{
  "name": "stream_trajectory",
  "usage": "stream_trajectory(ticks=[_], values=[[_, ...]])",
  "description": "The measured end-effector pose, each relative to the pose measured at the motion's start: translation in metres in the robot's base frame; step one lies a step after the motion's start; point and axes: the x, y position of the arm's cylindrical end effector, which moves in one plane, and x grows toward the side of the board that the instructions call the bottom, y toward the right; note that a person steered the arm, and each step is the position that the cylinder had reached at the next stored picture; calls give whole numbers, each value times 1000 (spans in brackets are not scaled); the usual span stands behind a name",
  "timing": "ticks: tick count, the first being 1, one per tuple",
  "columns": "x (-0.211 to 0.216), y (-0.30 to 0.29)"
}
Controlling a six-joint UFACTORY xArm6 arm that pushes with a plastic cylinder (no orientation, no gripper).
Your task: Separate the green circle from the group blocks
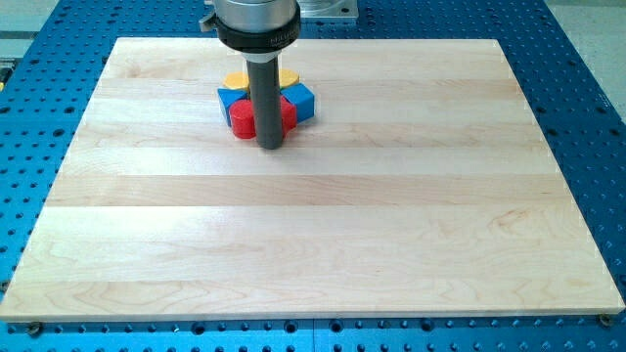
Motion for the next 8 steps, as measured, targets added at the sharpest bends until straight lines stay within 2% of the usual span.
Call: stream_trajectory(ticks=[3, 4, 6, 7, 8], values=[[6, -32], [-35, -70], [-65, -149], [-87, -131], [-54, -68]])
